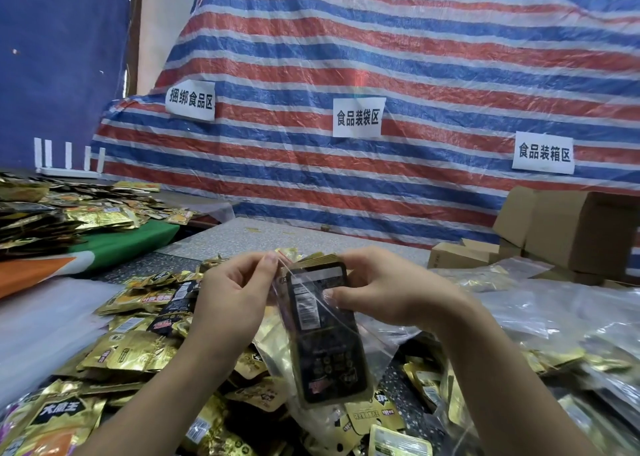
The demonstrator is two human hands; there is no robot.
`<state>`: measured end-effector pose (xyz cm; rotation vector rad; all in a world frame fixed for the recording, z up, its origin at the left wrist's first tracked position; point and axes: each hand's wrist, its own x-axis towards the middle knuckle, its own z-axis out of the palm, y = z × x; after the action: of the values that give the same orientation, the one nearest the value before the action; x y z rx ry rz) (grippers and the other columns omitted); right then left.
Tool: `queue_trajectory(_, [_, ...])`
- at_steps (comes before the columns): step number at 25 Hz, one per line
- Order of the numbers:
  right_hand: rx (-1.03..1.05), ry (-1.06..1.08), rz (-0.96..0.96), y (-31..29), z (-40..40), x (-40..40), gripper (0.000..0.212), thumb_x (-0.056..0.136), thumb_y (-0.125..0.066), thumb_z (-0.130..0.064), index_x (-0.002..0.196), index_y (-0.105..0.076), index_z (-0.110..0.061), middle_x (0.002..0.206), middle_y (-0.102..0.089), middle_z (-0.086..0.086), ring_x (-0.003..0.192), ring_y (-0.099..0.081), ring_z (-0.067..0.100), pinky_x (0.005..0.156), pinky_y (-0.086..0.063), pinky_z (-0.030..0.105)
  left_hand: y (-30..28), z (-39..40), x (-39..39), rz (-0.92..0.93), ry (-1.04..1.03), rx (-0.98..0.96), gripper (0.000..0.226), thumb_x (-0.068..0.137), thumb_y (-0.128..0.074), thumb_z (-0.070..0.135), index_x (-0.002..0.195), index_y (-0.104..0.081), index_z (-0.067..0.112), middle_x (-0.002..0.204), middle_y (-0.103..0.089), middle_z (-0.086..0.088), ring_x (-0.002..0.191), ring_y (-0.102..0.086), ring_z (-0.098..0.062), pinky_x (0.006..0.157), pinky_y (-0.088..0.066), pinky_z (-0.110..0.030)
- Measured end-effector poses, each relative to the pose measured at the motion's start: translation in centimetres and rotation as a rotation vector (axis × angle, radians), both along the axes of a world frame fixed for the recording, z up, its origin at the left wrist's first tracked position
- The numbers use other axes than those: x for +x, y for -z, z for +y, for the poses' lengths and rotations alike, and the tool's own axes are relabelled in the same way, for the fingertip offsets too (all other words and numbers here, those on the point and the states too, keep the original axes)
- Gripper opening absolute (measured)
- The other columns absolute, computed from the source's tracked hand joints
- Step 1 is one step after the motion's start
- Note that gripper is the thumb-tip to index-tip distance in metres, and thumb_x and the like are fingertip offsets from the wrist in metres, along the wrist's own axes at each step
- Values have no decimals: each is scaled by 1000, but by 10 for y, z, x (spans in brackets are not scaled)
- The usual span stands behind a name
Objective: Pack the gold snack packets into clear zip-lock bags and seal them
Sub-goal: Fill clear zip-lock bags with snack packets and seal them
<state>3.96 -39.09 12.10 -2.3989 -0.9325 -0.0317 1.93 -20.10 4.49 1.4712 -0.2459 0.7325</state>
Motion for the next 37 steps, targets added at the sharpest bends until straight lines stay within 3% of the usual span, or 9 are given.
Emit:
queue_trajectory(4, [-199, -3, -124, 6, 9, -3, 8, 92, -67, -26, 95, -72, -20, 86, -73, -4, 77, -67, 12, 68, -55, 36, 6, -4, -3, -71, -95, 225, 22, 96, -58, 22, 83, -76, 26, 79, -74, 9, 73, -70, -6, 62, -57, -23])
queue_trajectory(8, [-205, 33, -170, 13, 16, -2, 15, 89, -71, -34, 78, -70, -24, 67, -66, -8, 55, -55, 2, 50, -37, 17, 6, -6, -4, -122, -136, 270, 19, 94, -59, 26, 82, -72, 32, 80, -72, 16, 74, -68, -3, 57, -51, -14])
queue_trajectory(14, [-20, 67, -77, 26, 3, -20, 23, 98, -58, -30, 77, -65, -27, 79, -67, -8, 71, -62, 5, 65, -53, 30, 2, -15, -10, -139, -149, 267, 18, 87, -54, 42, 82, -70, 36, 81, -70, 18, 74, -67, -5, 55, -53, -19])
queue_trajectory(18, [-56, 105, -118, 15, -18, -34, 19, 100, -56, -26, 92, -70, -17, 80, -66, -5, 76, -60, 14, 67, -48, 33, -12, -34, -19, -185, -162, 362, 23, 88, -53, 46, 80, -69, 32, 75, -69, 16, 65, -65, -7, 53, -52, -29])
queue_trajectory(20, [-97, 140, -156, 4, -25, -43, 21, 99, -58, -28, 97, -73, -14, 84, -69, 1, 77, -62, 19, 68, -49, 35, -22, -45, -27, -205, -161, 379, 19, 91, -55, 39, 78, -67, 34, 71, -69, 16, 63, -65, -4, 47, -49, -20])
queue_trajectory(23, [-114, 180, -208, -9, -30, -58, 23, 97, -62, -32, 89, -74, -14, 74, -68, -1, 68, -60, 15, 61, -48, 32, -38, -56, -42, -244, -167, 374, 17, 91, -53, 39, 76, -62, 39, 74, -67, 21, 66, -63, 2, 47, -43, -10])
queue_trajectory(29, [23, 260, -328, -24, -37, -96, 23, 91, -69, -35, 75, -74, -20, 77, -72, -1, 71, -64, 17, 65, -56, 39, -56, -65, -66, -290, -144, 366, 21, 98, -53, 28, 80, -63, 27, 68, -64, 9, 66, -62, -5, 51, -49, -25])
queue_trajectory(33, [-130, 234, -467, -27, -37, -118, 50, 92, -59, -12, 49, -40, -27, 56, -51, -6, 54, -46, 16, 51, -37, 32, -66, -74, -86, -356, -203, 475, 21, 97, -57, 19, 77, -61, 22, 66, -62, 14, 69, -60, 1, 56, -43, -13])
queue_trajectory(37, [-165, 225, -435, -30, -40, -130, 35, 96, -55, -12, 61, -59, -15, 65, -60, 5, 58, -53, 21, 51, -44, 36, -73, -81, -96, -389, -234, 505, 19, 97, -56, 18, 80, -63, 21, 66, -62, 15, 72, -62, 3, 57, -42, -8])
